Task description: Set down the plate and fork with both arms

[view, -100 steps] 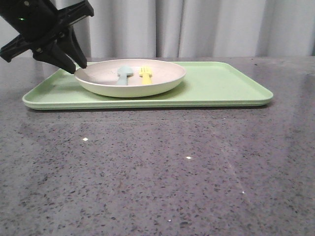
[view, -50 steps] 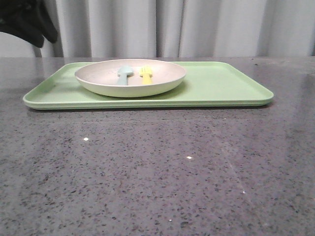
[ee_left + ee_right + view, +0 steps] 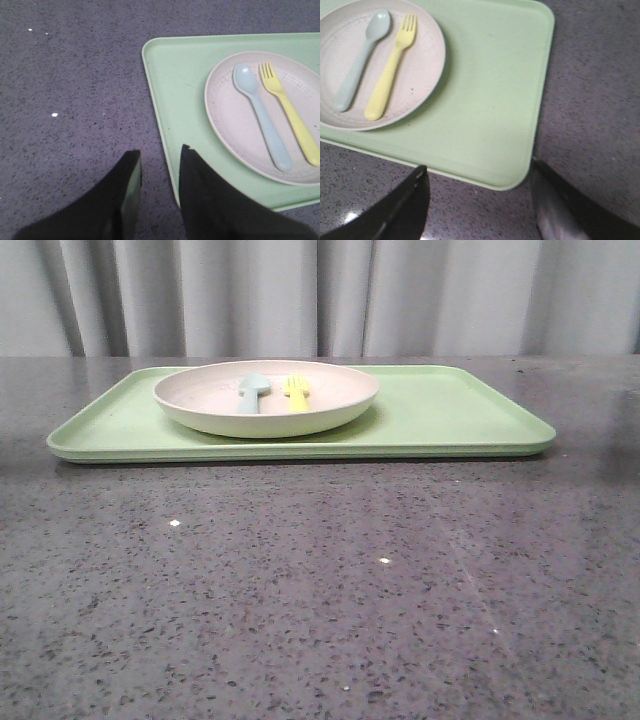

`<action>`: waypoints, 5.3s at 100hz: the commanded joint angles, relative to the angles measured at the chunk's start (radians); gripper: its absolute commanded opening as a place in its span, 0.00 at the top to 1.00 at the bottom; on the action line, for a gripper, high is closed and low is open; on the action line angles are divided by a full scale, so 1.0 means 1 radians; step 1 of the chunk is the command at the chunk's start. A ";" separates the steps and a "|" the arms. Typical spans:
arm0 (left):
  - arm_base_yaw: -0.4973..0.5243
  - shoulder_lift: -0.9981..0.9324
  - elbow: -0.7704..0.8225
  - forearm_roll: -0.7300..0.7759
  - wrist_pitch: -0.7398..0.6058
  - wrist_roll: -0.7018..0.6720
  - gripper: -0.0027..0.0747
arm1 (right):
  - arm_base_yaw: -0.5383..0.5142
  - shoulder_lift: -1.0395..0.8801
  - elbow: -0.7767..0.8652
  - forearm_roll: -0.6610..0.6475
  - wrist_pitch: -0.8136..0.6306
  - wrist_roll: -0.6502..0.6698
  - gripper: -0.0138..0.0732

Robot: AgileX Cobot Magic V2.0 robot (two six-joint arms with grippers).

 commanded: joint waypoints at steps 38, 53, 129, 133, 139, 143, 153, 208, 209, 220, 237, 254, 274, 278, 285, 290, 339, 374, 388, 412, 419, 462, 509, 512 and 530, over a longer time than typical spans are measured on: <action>0.021 -0.163 0.088 -0.008 -0.036 -0.010 0.72 | 0.159 0.446 -0.553 -0.011 0.138 0.029 0.32; 0.021 -0.163 0.088 -0.013 -0.036 -0.010 0.72 | 0.171 0.587 -0.727 -0.022 0.246 0.087 0.32; 0.021 -0.163 0.088 -0.013 -0.036 -0.010 0.72 | 0.204 0.878 -0.952 -0.020 0.396 0.202 0.32; 0.021 -0.163 0.088 -0.013 -0.036 -0.010 0.72 | 0.204 0.878 -0.952 -0.020 0.396 0.202 0.33; 0.021 -0.163 0.088 -0.013 -0.036 -0.010 0.72 | 0.204 0.879 -0.952 -0.020 0.396 0.202 0.40; 0.021 -0.163 0.088 -0.013 -0.036 -0.010 0.72 | 0.204 0.879 -0.952 -0.020 0.396 0.202 0.45; 0.021 -0.163 0.088 -0.013 -0.036 -0.010 0.72 | 0.204 0.879 -0.952 -0.020 0.396 0.202 0.63; 0.021 -0.163 0.088 -0.013 -0.036 -0.010 0.72 | 0.201 0.840 -1.007 -0.041 0.482 0.202 0.91; 0.021 -0.163 0.088 -0.013 -0.036 -0.010 0.72 | 0.201 0.838 -1.007 -0.048 0.485 0.203 0.91; 0.021 -0.163 0.088 -0.013 -0.036 -0.010 0.72 | 0.200 0.808 -1.006 -0.113 0.533 0.228 0.91; 0.021 -0.163 0.088 -0.013 -0.036 -0.010 0.72 | 0.176 0.772 -1.005 -0.126 0.535 0.239 0.91; 0.021 -0.163 0.088 -0.013 -0.036 -0.010 0.72 | 0.126 0.736 -0.970 -0.126 0.535 0.239 0.91; 0.021 -0.163 0.088 -0.013 -0.037 -0.010 0.72 | 0.049 0.681 -0.813 -0.114 0.534 0.253 0.91; 0.021 -0.163 0.088 -0.013 -0.039 -0.010 0.72 | 0.039 0.680 -0.794 -0.114 0.532 0.255 0.91; 0.021 -0.163 0.088 -0.013 -0.039 -0.010 0.72 | 0.029 0.680 -0.768 -0.114 0.524 0.255 0.91; 0.021 -0.163 0.088 -0.013 -0.039 -0.010 0.72 | 0.027 0.680 -0.748 -0.114 0.512 0.255 0.91; 0.021 -0.163 0.088 -0.013 -0.039 -0.010 0.72 | 0.021 0.707 -0.722 -0.097 0.473 0.257 0.67; 0.021 -0.163 0.088 -0.013 -0.039 -0.010 0.72 | 0.021 0.695 -0.722 -0.097 0.470 0.257 0.62; 0.021 -0.171 0.088 -0.013 -0.039 -0.010 0.72 | 0.021 0.655 -0.718 -0.097 0.469 0.257 0.62; 0.021 -0.236 0.106 -0.001 -0.051 -0.010 0.72 | 0.024 0.487 -0.556 -0.097 0.388 0.256 0.62; 0.021 -0.266 0.126 -0.001 -0.063 -0.010 0.72 | 0.024 0.418 -0.470 -0.098 0.345 0.255 0.62; 0.021 -0.472 0.259 0.001 -0.076 -0.010 0.72 | 0.024 -0.080 0.095 -0.154 -0.019 0.255 0.62; 0.021 -0.666 0.364 0.003 -0.101 -0.010 0.99 | 0.024 -0.614 0.579 -0.203 -0.260 0.255 0.91; 0.021 -0.678 0.371 0.003 -0.101 -0.010 0.99 | 0.024 -0.649 0.602 -0.203 -0.269 0.255 0.91; 0.021 -0.759 0.426 0.003 -0.099 -0.010 0.99 | 0.024 -0.810 0.698 -0.203 -0.306 0.255 0.92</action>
